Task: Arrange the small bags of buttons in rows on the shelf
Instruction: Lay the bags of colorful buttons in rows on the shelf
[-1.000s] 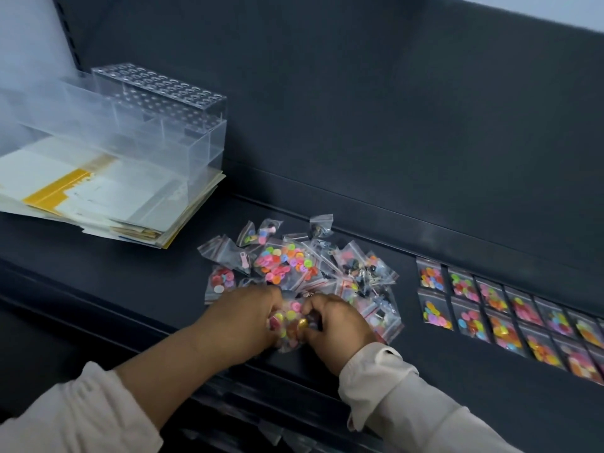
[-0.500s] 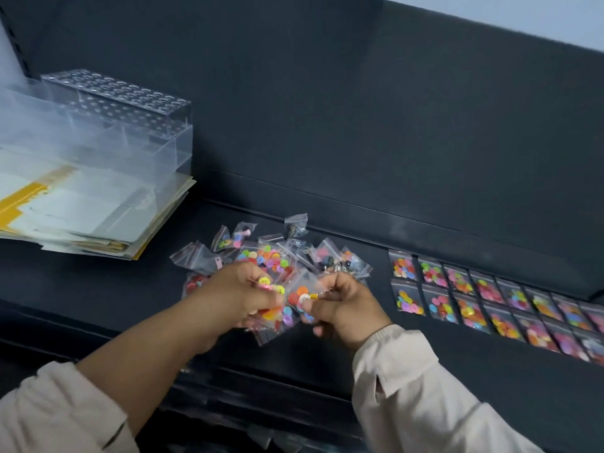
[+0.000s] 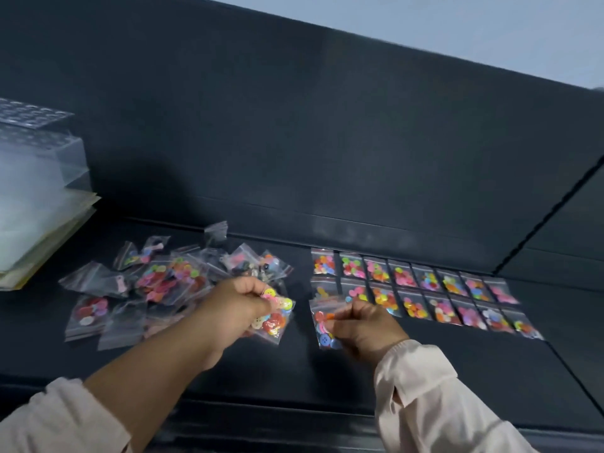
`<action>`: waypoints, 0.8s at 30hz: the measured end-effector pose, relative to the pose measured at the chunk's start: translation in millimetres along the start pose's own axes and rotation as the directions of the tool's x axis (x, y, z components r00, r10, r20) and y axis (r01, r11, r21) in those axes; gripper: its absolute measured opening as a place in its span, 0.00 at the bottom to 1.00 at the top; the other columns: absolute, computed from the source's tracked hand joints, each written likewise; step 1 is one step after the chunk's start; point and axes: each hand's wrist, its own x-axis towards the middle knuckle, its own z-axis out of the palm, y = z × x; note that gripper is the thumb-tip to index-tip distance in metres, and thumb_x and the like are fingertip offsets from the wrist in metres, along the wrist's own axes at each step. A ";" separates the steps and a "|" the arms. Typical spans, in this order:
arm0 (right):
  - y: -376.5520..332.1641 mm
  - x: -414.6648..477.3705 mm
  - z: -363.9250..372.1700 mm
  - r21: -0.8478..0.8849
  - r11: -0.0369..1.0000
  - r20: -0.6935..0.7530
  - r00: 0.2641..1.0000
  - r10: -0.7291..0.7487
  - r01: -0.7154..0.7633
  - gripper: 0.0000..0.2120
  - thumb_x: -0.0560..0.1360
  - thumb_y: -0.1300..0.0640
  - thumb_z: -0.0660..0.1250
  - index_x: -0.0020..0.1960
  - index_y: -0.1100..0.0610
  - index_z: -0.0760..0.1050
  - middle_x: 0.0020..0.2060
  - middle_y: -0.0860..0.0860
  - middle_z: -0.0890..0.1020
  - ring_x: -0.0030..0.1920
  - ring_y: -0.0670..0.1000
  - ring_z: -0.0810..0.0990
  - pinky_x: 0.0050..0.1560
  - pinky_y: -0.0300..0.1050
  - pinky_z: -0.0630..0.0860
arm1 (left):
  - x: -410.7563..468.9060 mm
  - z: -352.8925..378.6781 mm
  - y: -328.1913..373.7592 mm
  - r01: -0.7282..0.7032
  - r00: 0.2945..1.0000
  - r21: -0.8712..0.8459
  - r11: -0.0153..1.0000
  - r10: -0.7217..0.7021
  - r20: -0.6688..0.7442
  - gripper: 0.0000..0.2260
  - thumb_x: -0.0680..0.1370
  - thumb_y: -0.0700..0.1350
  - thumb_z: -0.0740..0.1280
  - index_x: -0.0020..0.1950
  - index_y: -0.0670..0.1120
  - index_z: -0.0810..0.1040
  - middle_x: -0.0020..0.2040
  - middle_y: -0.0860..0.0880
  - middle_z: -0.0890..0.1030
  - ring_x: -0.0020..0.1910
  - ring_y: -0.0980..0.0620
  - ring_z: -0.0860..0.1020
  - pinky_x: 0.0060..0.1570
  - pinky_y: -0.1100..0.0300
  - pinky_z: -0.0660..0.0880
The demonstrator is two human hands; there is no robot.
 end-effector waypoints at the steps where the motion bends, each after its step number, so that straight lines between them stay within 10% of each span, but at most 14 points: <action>1: 6.3 2.8 -10.3 -0.028 0.999 -0.024 1.000 0.019 -0.019 0.13 0.70 0.70 0.70 0.32 0.58 0.70 0.24 0.52 0.77 0.21 0.47 0.73 0.21 0.35 0.68 | 2.7 10.1 -0.3 0.006 1.000 0.000 1.000 -0.006 0.000 0.02 0.75 0.40 0.70 0.44 0.46 0.80 0.40 0.47 0.83 0.38 0.52 0.77 0.38 0.61 0.72; 6: 32.6 16.3 -46.1 -0.155 0.984 -0.123 0.990 0.069 -0.088 0.09 0.68 0.68 0.70 0.36 0.60 0.71 0.40 0.66 0.82 0.35 0.57 0.79 0.33 0.45 0.75 | 11.5 50.4 -2.6 0.033 0.998 -0.015 0.999 -0.033 -0.044 0.05 0.74 0.35 0.68 0.42 0.45 0.79 0.38 0.44 0.81 0.37 0.48 0.78 0.44 0.50 0.76; 10: 35.6 17.6 -63.7 -0.454 0.891 -0.185 0.980 -0.077 -0.016 0.10 0.69 0.62 0.69 0.36 0.53 0.70 0.34 0.52 0.79 0.36 0.51 0.78 0.39 0.44 0.78 | 14.3 74.6 0.4 -0.032 0.995 0.037 0.999 0.036 -0.097 0.06 0.73 0.32 0.66 0.43 0.42 0.77 0.38 0.45 0.77 0.36 0.52 0.77 0.42 0.52 0.79; 18: 36.5 -1.8 -84.3 -0.728 0.633 0.015 0.929 -0.370 0.264 0.15 0.73 0.57 0.67 0.59 0.51 0.73 0.54 0.47 0.78 0.52 0.47 0.78 0.54 0.37 0.73 | 14.2 95.1 -16.1 -0.270 0.946 0.454 0.849 0.322 -0.042 0.11 0.71 0.35 0.70 0.38 0.52 0.77 0.40 0.52 0.81 0.38 0.53 0.78 0.39 0.58 0.74; 24: 39.6 -5.2 -87.5 -0.717 0.495 0.234 0.838 -0.492 0.491 0.14 0.71 0.70 0.60 0.49 0.58 0.80 0.46 0.48 0.79 0.42 0.40 0.74 0.44 0.17 0.63 | 12.3 88.6 -27.0 -0.195 0.975 0.489 0.850 0.223 0.001 0.10 0.73 0.39 0.67 0.45 0.56 0.78 0.43 0.53 0.79 0.40 0.55 0.77 0.39 0.59 0.74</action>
